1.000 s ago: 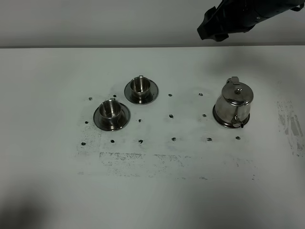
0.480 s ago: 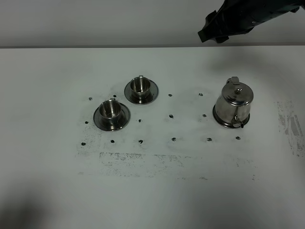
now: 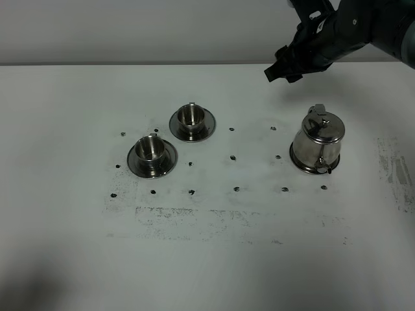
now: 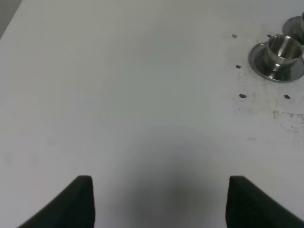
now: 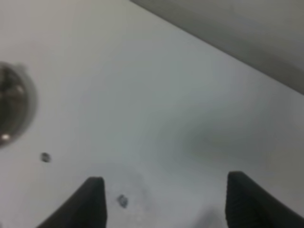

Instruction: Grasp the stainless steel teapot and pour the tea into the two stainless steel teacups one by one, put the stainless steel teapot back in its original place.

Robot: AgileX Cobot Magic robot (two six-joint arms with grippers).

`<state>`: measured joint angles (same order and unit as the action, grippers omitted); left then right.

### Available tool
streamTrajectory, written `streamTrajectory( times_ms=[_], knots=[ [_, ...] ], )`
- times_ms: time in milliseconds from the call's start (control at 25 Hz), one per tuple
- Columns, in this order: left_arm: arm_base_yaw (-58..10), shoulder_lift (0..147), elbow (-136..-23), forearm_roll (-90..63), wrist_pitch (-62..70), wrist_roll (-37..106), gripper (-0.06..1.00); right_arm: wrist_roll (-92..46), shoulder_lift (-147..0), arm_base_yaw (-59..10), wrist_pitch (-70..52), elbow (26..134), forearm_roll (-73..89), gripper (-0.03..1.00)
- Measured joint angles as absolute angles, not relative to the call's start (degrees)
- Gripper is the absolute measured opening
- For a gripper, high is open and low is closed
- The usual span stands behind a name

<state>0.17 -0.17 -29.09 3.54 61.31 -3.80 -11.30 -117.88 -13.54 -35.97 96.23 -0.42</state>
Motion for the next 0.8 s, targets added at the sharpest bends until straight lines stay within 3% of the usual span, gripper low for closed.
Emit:
streamTrajectory(
  times_ms=[800],
  knots=[
    [0.2, -0.2, -29.1, 3.5, 61.3, -3.8, 0.56, -3.1, -123.4, -11.4, -38.5, 96.2, -5.4, 0.52]
  ],
)
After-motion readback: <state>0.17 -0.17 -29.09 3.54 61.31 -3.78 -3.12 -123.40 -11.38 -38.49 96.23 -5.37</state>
